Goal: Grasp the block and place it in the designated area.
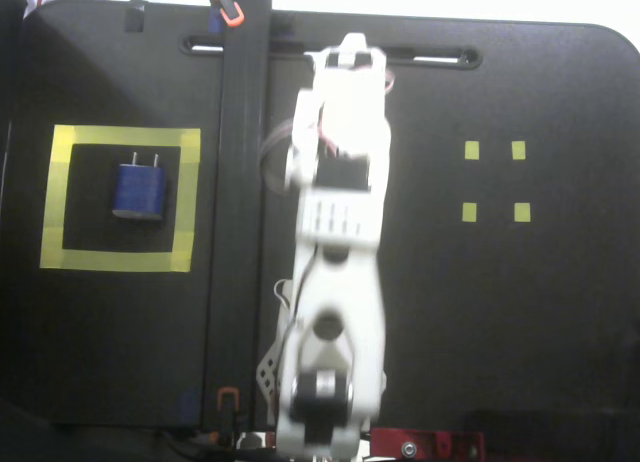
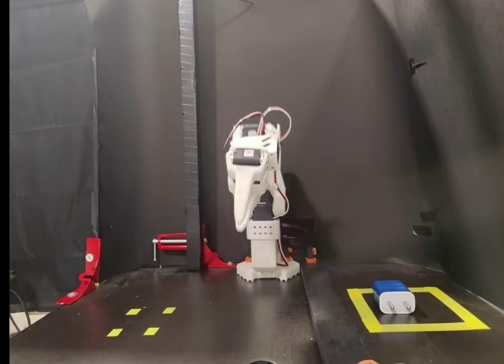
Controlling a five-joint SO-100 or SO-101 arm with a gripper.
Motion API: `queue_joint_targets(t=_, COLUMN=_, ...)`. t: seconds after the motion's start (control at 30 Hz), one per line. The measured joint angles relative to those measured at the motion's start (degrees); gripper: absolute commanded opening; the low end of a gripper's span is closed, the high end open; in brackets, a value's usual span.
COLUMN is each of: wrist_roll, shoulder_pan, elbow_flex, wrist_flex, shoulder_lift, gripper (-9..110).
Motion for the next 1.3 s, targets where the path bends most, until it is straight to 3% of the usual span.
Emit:
queue_joint_targets(t=0.33, wrist_roll=0.62, shoulder_pan=-1.58, elbow_flex=19.95, wrist_flex=-10.11, shoulder_lift=23.38, gripper=0)
queue_joint_targets(t=0.77, wrist_roll=0.62, shoulder_pan=-2.11, elbow_flex=37.27, wrist_flex=-11.51, shoulder_lift=40.96, gripper=0)
queue_joint_targets(t=1.3, wrist_roll=0.62, shoulder_pan=-3.16, elbow_flex=37.44, wrist_flex=13.71, shoulder_lift=40.96, gripper=0)
